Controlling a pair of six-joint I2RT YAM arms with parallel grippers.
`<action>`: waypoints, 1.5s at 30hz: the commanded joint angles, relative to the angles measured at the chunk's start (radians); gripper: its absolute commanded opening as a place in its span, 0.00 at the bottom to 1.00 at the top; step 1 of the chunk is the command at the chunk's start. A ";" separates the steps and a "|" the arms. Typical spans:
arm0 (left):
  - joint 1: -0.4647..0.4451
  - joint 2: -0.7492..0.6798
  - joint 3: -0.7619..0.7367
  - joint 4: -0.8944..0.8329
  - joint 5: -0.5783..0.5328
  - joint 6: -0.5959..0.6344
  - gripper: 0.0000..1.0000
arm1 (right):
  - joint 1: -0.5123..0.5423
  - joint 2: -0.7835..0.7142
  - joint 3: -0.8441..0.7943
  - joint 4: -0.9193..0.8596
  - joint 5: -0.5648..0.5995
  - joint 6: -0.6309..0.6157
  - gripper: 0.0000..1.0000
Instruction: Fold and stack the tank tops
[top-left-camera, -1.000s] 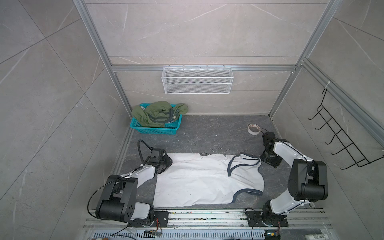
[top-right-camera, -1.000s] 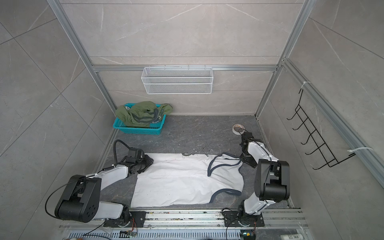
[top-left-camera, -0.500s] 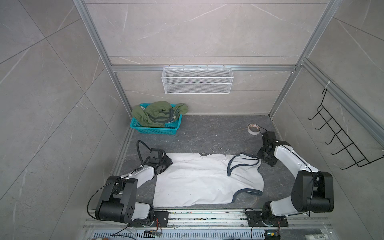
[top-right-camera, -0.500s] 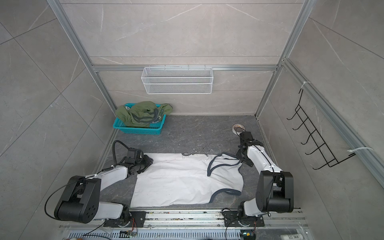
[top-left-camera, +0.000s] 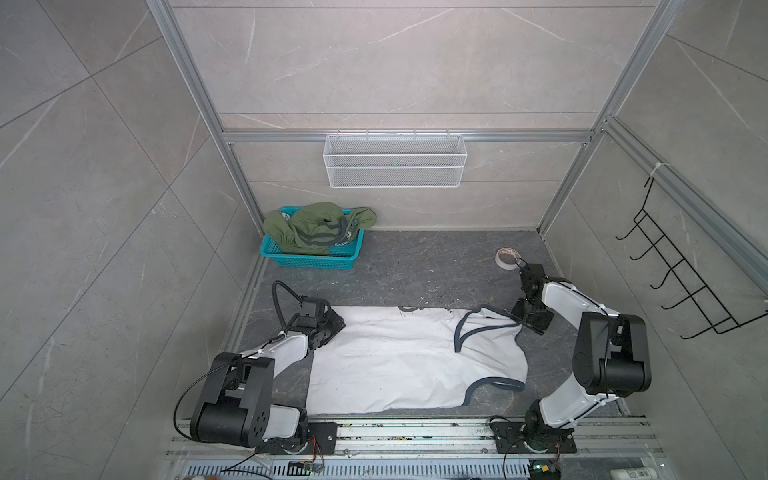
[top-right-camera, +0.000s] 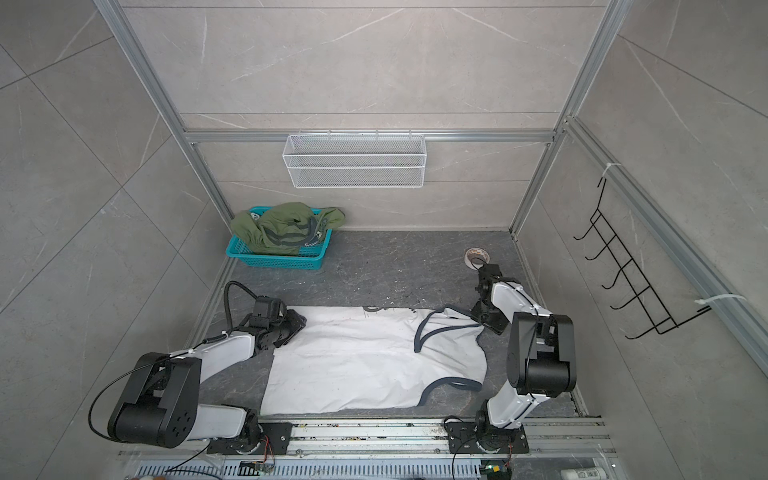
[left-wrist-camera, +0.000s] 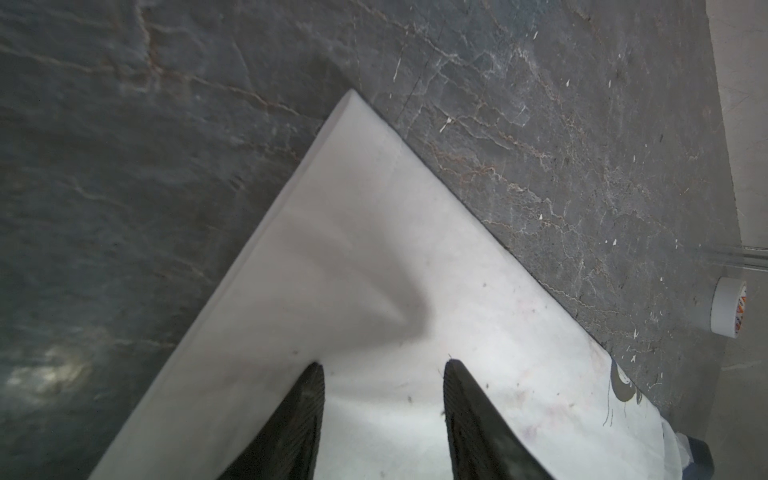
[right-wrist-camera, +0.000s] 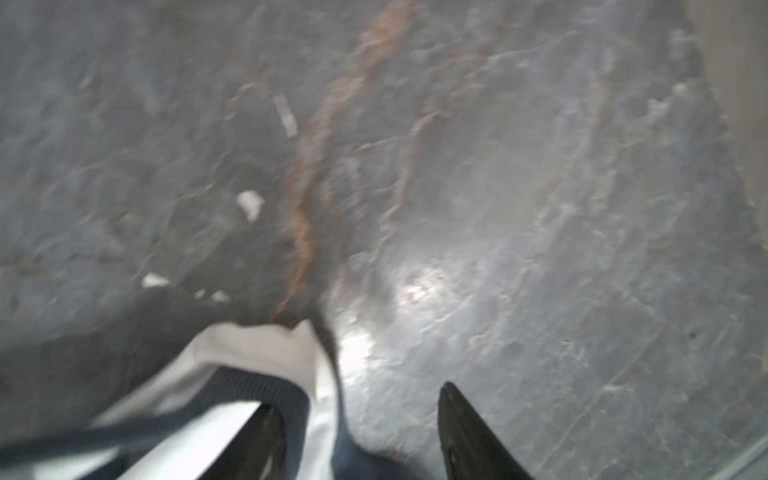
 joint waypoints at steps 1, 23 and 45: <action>0.032 0.019 -0.051 -0.147 -0.066 -0.021 0.52 | -0.050 -0.061 -0.036 0.004 0.022 0.044 0.55; 0.045 0.011 -0.061 -0.127 -0.048 -0.018 0.56 | -0.390 -0.025 -0.256 0.400 -0.537 0.204 0.54; -0.018 -0.263 0.157 -0.465 -0.086 0.130 0.62 | -0.323 -0.192 -0.139 0.180 -0.370 0.152 0.99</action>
